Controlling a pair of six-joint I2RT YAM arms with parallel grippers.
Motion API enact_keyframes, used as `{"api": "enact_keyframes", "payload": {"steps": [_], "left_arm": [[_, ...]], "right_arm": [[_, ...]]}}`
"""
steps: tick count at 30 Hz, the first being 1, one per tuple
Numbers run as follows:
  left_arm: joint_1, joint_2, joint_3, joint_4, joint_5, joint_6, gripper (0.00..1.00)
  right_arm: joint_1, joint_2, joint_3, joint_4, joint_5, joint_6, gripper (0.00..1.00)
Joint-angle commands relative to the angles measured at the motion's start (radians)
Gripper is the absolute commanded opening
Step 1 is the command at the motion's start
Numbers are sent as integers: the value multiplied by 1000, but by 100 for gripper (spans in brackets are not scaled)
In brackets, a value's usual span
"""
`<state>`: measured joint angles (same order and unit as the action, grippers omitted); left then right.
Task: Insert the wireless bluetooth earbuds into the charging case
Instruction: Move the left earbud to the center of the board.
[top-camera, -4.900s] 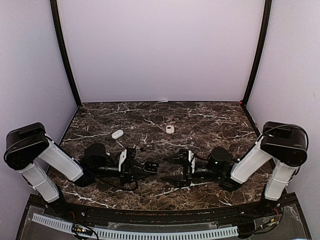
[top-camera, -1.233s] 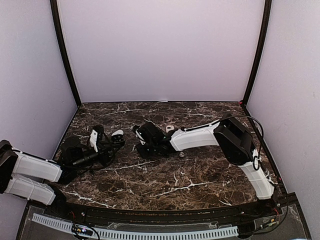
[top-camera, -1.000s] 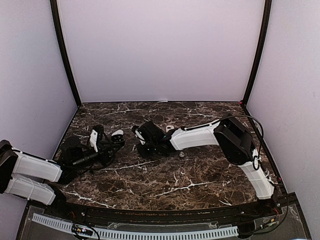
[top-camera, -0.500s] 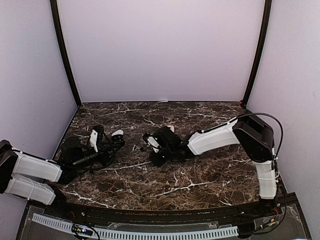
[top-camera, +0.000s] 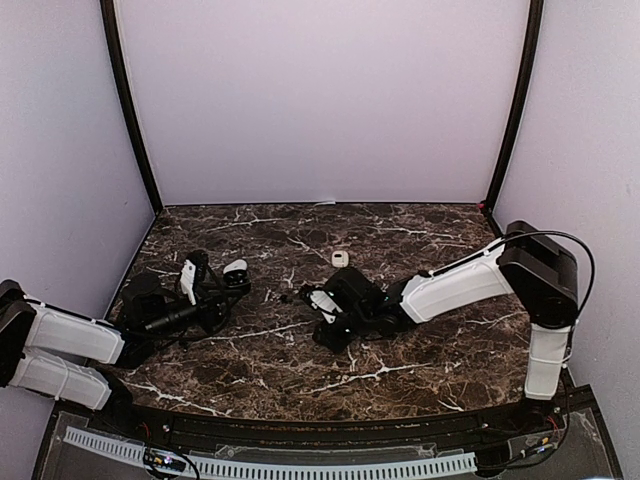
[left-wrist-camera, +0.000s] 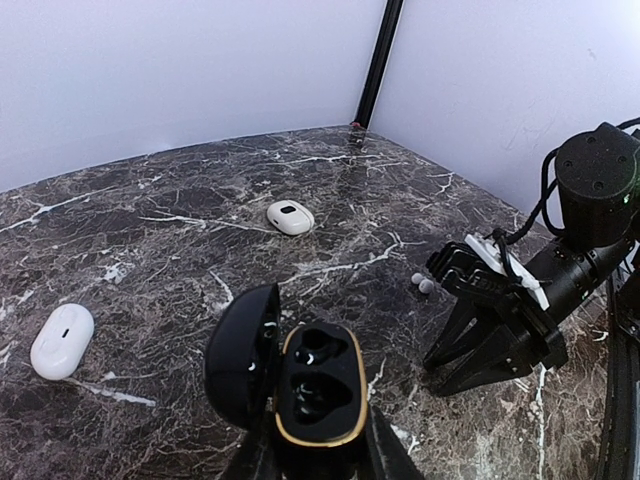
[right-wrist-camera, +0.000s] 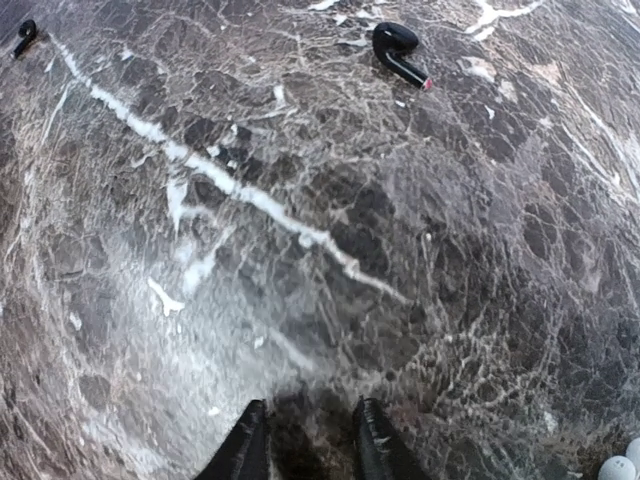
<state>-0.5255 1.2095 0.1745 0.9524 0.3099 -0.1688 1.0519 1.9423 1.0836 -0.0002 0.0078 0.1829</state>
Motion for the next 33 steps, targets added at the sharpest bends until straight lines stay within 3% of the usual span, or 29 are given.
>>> {"api": "enact_keyframes", "payload": {"steps": [1, 7, 17, 25, 33], "left_arm": [[4, -6, -3, 34, 8, 3, 14], [5, -9, -5, 28, -2, 9, 14], [4, -13, -4, 24, -7, 14, 14], [5, -27, -9, 22, -21, 17, 14], [4, -19, -5, 21, -15, 15, 14]], "right_arm": [[1, 96, 123, -42, 51, -6, 35], [-32, 264, 350, -84, 76, -5, 53], [-59, 436, 569, -138, 127, -39, 55], [-60, 484, 634, -150, 100, -74, 49], [-61, 478, 624, -152, 67, -74, 27]]}}
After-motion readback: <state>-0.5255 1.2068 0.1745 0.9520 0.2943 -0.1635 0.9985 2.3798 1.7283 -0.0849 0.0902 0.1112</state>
